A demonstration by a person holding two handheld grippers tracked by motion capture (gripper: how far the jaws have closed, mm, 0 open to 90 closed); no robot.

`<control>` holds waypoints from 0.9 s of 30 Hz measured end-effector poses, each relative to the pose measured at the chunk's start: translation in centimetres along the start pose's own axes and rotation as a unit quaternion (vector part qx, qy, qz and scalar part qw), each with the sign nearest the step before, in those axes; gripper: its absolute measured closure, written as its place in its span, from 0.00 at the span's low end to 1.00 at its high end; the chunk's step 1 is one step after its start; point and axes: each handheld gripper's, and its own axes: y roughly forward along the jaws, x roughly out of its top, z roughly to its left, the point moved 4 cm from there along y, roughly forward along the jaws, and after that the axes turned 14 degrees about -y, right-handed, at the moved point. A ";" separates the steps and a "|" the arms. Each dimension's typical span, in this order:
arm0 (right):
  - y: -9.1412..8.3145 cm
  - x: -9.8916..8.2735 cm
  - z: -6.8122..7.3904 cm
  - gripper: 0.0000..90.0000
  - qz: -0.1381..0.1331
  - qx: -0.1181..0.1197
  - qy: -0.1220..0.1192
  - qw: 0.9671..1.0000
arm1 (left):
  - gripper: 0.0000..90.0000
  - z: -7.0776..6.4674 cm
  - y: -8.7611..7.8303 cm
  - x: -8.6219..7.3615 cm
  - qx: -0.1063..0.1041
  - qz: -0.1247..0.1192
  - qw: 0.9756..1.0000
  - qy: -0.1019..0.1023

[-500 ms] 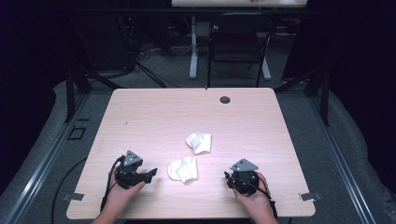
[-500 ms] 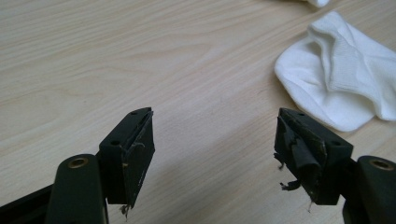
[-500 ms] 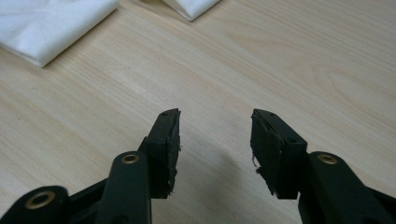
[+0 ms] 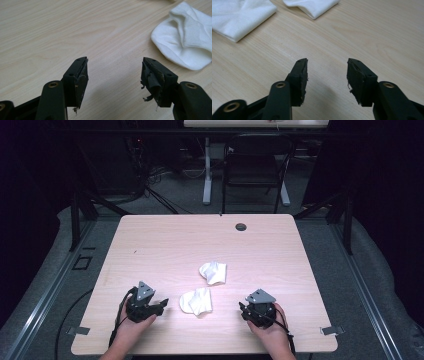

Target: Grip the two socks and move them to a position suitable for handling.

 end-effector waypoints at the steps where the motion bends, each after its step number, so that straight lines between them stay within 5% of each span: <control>1: -0.1 0.0 0.1 0.61 -0.003 -0.001 -0.005 1.000 | 0.42 0.0 -0.1 0.0 0.002 -0.006 1.000 0.002; 5: 0.2 0.0 0.3 0.62 0.000 -0.005 -0.016 1.000 | 0.45 0.2 -0.2 0.0 0.006 -0.017 1.000 0.019; 8: 0.4 0.3 0.4 0.62 -0.005 -0.031 -0.057 0.998 | 0.47 0.2 -0.1 0.1 0.009 -0.022 0.999 0.031; 14: 0.2 0.6 0.5 0.65 0.007 -0.021 -0.044 0.999 | 0.48 0.1 0.0 0.4 0.005 -0.039 0.999 0.036; 18: 0.2 0.5 0.9 0.69 0.013 0.012 -0.021 1.000 | 0.48 -0.1 -0.2 0.7 0.000 -0.045 0.999 0.030; 20: -0.1 1.2 1.0 0.70 0.006 0.030 -0.013 0.999 | 0.48 -0.8 -0.5 1.4 -0.029 -0.042 0.999 0.011; 22: -0.2 1.7 1.0 0.70 0.001 0.038 -0.014 0.999 | 0.49 -1.1 -0.6 1.8 -0.033 -0.037 0.999 0.011; 27: -0.2 4.2 0.6 0.73 -0.011 0.040 -0.029 0.999 | 0.59 -1.7 -0.3 3.4 -0.012 -0.026 0.999 0.019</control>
